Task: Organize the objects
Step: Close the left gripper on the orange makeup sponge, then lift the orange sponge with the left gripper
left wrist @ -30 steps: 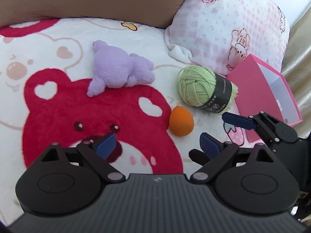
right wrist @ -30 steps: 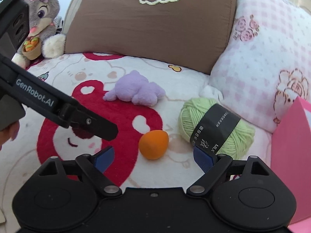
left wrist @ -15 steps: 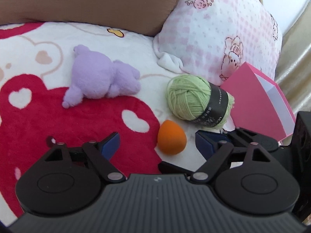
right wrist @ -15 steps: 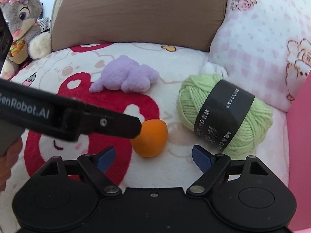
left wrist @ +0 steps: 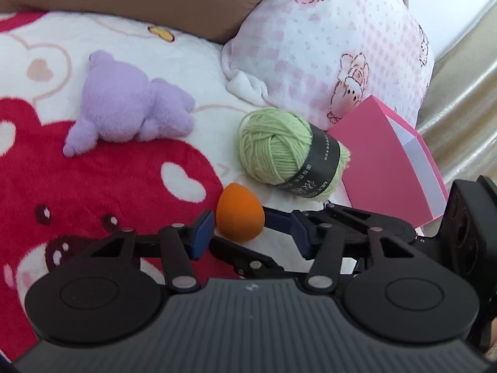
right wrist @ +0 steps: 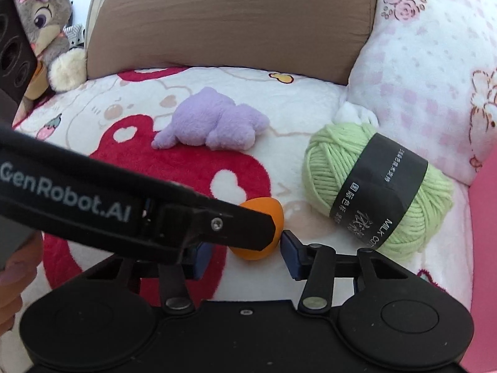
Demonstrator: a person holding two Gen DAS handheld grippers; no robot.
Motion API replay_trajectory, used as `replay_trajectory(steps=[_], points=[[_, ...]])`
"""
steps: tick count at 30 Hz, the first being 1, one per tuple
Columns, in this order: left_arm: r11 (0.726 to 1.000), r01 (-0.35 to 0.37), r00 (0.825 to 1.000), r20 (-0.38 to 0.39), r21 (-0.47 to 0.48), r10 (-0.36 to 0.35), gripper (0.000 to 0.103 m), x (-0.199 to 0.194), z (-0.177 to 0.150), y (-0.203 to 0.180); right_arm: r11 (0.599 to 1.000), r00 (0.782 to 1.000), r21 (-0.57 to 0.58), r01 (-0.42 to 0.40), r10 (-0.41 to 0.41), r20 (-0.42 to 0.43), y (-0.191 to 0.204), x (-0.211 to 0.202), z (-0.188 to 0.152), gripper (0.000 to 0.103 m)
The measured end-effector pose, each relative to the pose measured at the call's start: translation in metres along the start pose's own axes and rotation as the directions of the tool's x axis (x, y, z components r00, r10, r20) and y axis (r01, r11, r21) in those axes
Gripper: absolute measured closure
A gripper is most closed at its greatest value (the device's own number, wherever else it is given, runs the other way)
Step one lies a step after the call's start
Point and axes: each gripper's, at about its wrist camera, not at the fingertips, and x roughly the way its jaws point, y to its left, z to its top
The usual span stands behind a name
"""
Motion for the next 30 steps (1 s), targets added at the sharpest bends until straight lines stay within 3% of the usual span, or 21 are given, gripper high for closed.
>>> replay_trajectory(steps=[3, 11, 17, 23, 30], points=[[1.000, -0.005, 1.000, -0.004, -0.012, 0.005, 0.055, 0.001, -0.002, 0.005, 1.000, 1.000, 0.003, 0.015, -0.015, 0.004, 0.001, 0.001, 0.001, 0.059], [0.998, 0.040, 0.999, -0.008, -0.052, -0.040, 0.059, 0.000, -0.001, 0.015, 0.998, 1.000, -0.063, 0.017, -0.016, 0.011, 0.011, -0.008, 0.003, 0.061], [0.998, -0.020, 0.997, -0.080, -0.056, 0.016, 0.059, 0.002, 0.001, 0.014, 0.997, 1.000, -0.071, 0.004, -0.003, 0.014, 0.016, -0.009, 0.001, 0.061], [0.990, -0.019, 0.995, -0.101, -0.141, 0.005, 0.067, 0.000, 0.001, 0.018, 0.997, 1.000, -0.077, 0.001, -0.001, 0.008, 0.020, -0.014, -0.002, 0.062], [0.992, -0.052, 0.992, -0.119, -0.111, 0.039, 0.068, -0.009, 0.000, 0.003, 0.998, 1.000, -0.068, -0.009, 0.009, -0.004, 0.021, -0.027, -0.001, 0.062]])
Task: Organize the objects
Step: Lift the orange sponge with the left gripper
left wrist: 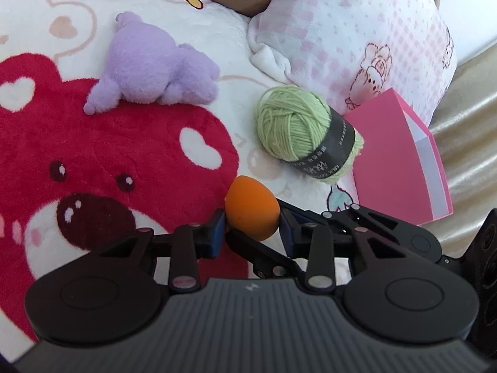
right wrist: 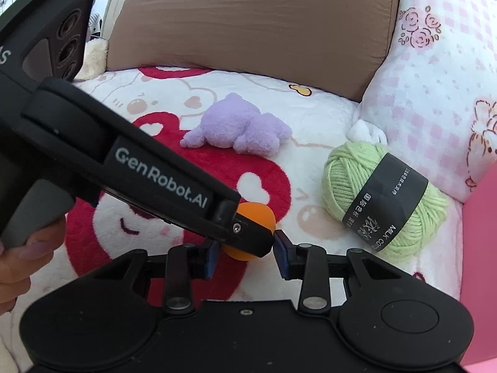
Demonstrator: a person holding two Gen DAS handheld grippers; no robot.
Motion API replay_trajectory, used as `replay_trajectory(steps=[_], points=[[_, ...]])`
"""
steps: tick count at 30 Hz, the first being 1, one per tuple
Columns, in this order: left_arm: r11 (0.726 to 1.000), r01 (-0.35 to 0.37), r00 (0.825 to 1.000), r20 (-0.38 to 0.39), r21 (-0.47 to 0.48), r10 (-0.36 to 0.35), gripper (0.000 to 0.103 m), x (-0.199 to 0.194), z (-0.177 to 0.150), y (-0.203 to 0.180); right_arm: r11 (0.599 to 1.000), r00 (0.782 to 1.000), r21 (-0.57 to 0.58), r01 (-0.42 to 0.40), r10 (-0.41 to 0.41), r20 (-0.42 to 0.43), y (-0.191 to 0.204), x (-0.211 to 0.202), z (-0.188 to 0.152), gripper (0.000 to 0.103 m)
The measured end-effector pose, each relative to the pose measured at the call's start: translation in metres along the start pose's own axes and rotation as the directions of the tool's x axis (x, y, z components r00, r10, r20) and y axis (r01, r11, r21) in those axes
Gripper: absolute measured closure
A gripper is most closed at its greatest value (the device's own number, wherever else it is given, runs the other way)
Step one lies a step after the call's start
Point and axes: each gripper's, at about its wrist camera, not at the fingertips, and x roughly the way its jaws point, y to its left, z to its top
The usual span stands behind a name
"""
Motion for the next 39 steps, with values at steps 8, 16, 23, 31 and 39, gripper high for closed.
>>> replay_trajectory(steps=[8, 16, 23, 31, 39], points=[[0.999, -0.050, 0.997, -0.057, 0.020, 0.051, 0.068, -0.008, -0.005, -0.015, 0.998, 0.998, 0.058, -0.036, 0.038, -0.043, 0.001, -0.012, -0.001, 0.062], [0.997, -0.074, 0.992, -0.095, 0.038, 0.077, 0.068, -0.018, -0.013, -0.030, 0.991, 0.992, 0.118, -0.065, 0.077, -0.102, 0.000, -0.025, 0.002, 0.062], [0.996, -0.069, 0.992, -0.106, 0.051, 0.074, 0.068, -0.031, -0.016, -0.046, 0.987, 0.991, 0.145, -0.072, 0.088, -0.104, 0.000, -0.044, 0.004, 0.061], [0.995, -0.073, 0.988, -0.131, 0.062, 0.080, 0.068, -0.037, -0.027, -0.062, 0.984, 0.988, 0.163, -0.072, 0.093, -0.122, 0.000, -0.062, -0.003, 0.061], [0.992, -0.107, 0.986, -0.121, 0.070, 0.115, 0.068, -0.047, -0.038, -0.076, 0.982, 0.988, 0.176, -0.070, 0.093, -0.123, 0.005, -0.077, -0.008, 0.061]])
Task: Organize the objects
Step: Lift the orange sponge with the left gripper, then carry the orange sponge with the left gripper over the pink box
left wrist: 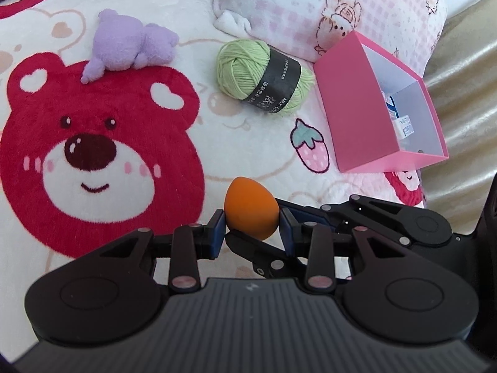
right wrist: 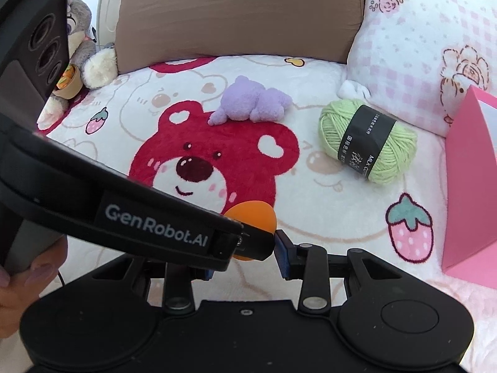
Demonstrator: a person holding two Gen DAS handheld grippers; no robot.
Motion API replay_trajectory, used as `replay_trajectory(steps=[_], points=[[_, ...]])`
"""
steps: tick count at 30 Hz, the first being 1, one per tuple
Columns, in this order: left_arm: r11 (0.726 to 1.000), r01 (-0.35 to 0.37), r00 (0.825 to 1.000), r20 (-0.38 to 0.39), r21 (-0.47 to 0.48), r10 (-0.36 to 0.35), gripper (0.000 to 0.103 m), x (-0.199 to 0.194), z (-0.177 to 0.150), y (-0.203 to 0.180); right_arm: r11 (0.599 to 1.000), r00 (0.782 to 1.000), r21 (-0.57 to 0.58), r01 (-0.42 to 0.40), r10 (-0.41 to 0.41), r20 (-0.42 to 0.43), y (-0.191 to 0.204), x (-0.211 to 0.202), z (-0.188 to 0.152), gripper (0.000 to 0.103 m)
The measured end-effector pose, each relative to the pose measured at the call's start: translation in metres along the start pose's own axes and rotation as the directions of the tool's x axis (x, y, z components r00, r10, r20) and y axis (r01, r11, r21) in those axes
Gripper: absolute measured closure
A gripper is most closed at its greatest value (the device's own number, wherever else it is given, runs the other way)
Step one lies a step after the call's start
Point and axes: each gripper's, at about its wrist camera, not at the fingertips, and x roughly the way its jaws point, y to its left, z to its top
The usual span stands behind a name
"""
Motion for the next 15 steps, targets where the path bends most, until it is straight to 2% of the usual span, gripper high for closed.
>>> replay_trajectory(steps=[5, 15], points=[[1.000, -0.020, 1.000, 0.020, 0.002, 0.020, 0.068, -0.011, -0.004, -0.008, 1.000, 1.000, 0.010, -0.012, 0.012, 0.013, 0.003, -0.010, -0.001, 0.061], [0.998, -0.043, 0.999, -0.001, 0.049, 0.043, 0.068, -0.022, -0.007, -0.036, 0.999, 1.000, 0.033, -0.015, 0.014, 0.025, -0.001, -0.035, -0.007, 0.061]])
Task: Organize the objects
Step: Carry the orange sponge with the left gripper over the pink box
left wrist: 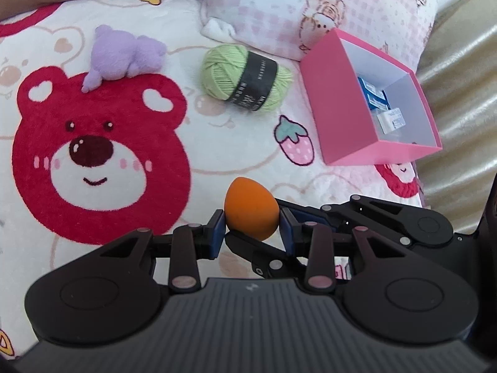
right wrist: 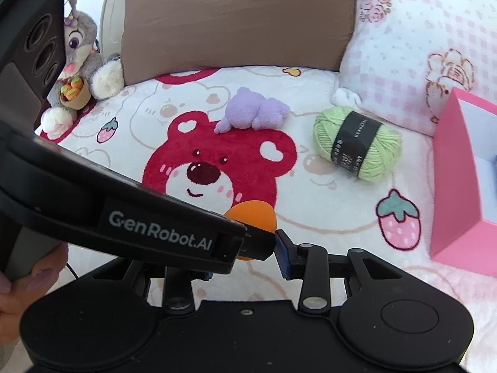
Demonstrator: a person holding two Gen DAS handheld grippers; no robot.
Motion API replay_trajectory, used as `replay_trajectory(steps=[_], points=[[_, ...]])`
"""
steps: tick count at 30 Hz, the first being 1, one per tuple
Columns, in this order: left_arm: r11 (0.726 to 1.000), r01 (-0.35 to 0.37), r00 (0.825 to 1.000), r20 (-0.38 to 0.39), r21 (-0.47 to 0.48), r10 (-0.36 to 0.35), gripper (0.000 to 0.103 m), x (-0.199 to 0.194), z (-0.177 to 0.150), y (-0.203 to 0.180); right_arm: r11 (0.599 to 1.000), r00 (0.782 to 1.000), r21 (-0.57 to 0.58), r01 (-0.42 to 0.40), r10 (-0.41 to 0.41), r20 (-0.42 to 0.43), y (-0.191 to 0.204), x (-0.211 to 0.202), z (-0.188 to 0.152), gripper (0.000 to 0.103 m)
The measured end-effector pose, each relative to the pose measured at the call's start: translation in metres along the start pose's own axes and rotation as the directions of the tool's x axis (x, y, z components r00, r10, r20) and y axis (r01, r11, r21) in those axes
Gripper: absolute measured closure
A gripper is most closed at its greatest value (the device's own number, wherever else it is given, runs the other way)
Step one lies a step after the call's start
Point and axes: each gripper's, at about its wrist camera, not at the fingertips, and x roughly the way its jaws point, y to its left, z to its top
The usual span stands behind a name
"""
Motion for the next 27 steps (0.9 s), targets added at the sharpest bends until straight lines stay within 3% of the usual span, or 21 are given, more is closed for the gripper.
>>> replay_trajectory(steps=[8, 27], points=[[0.998, 0.010, 1.000, -0.024, 0.059, -0.008, 0.068, -0.013, -0.007, -0.032, 0.998, 0.998, 0.055, -0.033, 0.036, -0.053, -0.015, -0.024, -0.005, 0.060], [0.980, 0.032, 0.999, 0.036, 0.194, -0.039, 0.068, -0.040, -0.003, -0.107, 0.998, 0.997, 0.061, -0.005, 0.000, 0.083, -0.047, -0.089, -0.013, 0.061]])
